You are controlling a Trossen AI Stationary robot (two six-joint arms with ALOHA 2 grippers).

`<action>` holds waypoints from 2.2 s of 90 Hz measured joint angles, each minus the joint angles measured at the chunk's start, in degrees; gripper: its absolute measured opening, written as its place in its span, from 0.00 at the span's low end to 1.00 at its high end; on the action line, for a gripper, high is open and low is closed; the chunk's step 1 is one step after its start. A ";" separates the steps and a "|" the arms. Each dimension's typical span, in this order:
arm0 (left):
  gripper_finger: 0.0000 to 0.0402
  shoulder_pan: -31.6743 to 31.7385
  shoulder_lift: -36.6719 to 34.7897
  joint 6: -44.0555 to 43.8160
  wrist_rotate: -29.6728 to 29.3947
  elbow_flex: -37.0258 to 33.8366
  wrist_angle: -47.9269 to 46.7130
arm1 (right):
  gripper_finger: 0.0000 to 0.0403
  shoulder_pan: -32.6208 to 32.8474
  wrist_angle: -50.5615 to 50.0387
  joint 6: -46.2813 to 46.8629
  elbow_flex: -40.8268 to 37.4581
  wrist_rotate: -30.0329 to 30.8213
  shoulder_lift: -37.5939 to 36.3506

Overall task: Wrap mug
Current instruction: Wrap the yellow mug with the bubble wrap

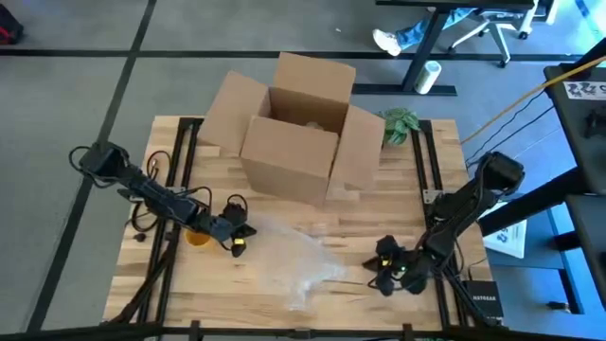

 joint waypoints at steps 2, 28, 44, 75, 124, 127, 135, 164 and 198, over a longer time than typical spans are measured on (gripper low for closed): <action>0.00 0.00 0.00 -0.33 -0.01 0.00 -0.01 | 0.00 0.00 0.59 -0.04 0.00 0.10 0.54; 0.00 0.00 0.00 -1.07 0.00 0.00 -0.15 | 0.24 -0.65 11.69 -0.07 0.02 3.47 8.65; 0.00 0.00 0.00 -0.99 0.00 0.00 -0.15 | 0.40 -2.21 19.83 -0.11 0.08 4.34 11.07; 0.00 0.00 0.00 -0.45 0.00 0.00 -0.22 | 0.50 -6.44 21.33 -1.63 4.54 -1.72 14.69; 0.00 -0.04 0.00 0.11 0.00 0.00 -0.20 | 0.06 -9.82 13.34 -6.94 10.88 -5.10 18.68; 0.00 -0.04 0.00 0.09 0.00 0.00 -0.21 | 0.03 -9.83 11.86 -5.78 11.08 -5.57 18.59; 0.00 -0.17 0.00 0.04 0.01 0.00 -0.26 | 0.02 -9.68 8.09 -1.41 11.54 -6.61 18.37; 0.00 -1.40 -0.02 -0.28 0.01 0.01 -0.76 | 0.00 -2.86 0.92 12.73 12.15 -14.29 13.09; 0.00 -2.40 -0.02 -1.11 0.02 0.02 -1.95 | 0.00 7.87 -54.95 42.35 35.78 -17.64 9.78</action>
